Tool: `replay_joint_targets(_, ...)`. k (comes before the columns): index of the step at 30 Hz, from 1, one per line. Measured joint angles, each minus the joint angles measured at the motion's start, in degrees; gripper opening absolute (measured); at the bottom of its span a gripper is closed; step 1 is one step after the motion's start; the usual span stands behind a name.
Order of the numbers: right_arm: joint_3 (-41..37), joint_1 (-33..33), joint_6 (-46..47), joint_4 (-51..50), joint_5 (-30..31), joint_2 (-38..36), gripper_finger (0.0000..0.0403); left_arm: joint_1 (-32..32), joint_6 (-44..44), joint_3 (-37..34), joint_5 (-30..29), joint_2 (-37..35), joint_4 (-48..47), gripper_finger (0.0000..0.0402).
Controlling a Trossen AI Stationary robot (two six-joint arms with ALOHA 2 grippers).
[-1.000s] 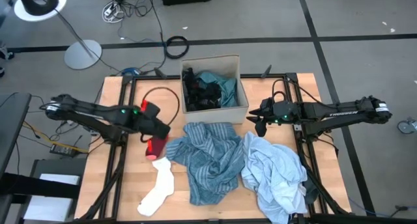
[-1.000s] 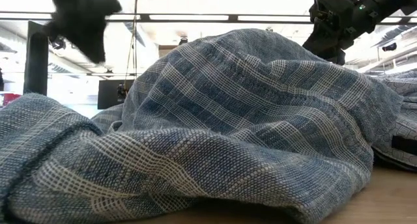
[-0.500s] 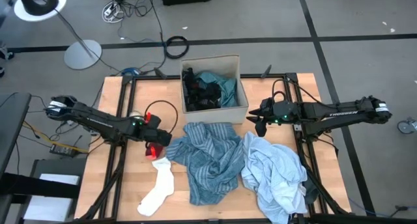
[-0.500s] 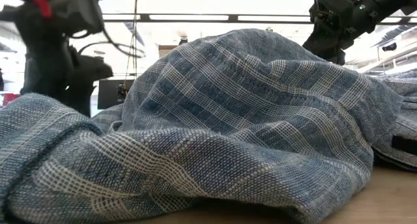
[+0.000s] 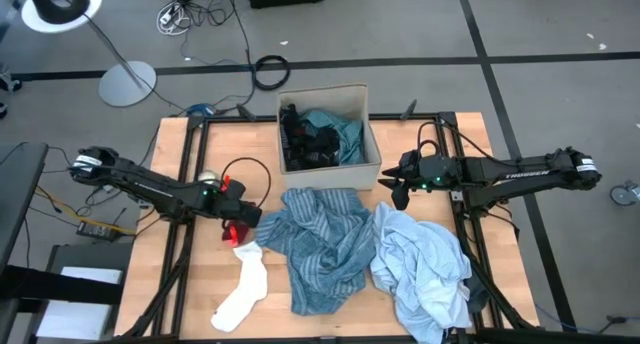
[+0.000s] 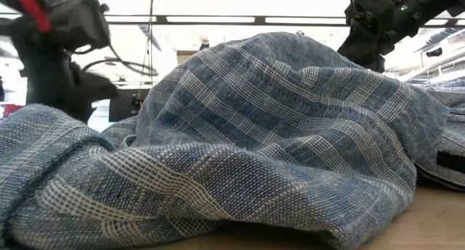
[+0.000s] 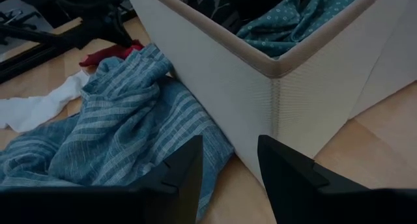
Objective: Sort clothes
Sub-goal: Put the red sock into the laundry bin
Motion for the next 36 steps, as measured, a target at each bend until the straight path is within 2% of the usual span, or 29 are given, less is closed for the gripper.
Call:
replay_joint_targets(5, 0.0, 0.0, -0.03, -0.01, 0.0, 0.01, 0.0148, 0.04, 4.54, 7.76, -1.35, 0.0, -6.98, 0.0002)
replay_joint_targets(12, 0.0, 0.0, -0.04, 0.0, 0.0, 0.0, 0.0148, 1.91, 16.23, 25.64, -7.67, 0.0, -16.46, 0.0001)
replay_joint_targets(17, 0.0, 0.0, 0.02, 0.14, 0.0, 0.01, 0.0148, 5.13, 30.07, 38.48, -13.08, 0.1, -15.28, 0.0)
replay_joint_targets(22, 0.0, 0.0, 0.02, 0.65, 0.0, 0.0, 0.0148, 11.06, 45.62, 48.36, -13.83, 1.27, -7.57, 0.0)
replay_joint_targets(28, 0.0, 0.0, -0.02, 0.65, 0.0, 0.0, 0.0148, 20.02, 57.27, 57.58, -6.44, 7.5, -0.54, 0.0)
replay_joint_targets(36, 0.0, 0.0, -0.07, 0.63, 0.0, 0.0, 0.0148, 28.97, 61.56, 67.0, 3.83, 20.25, -0.3, 0.0)
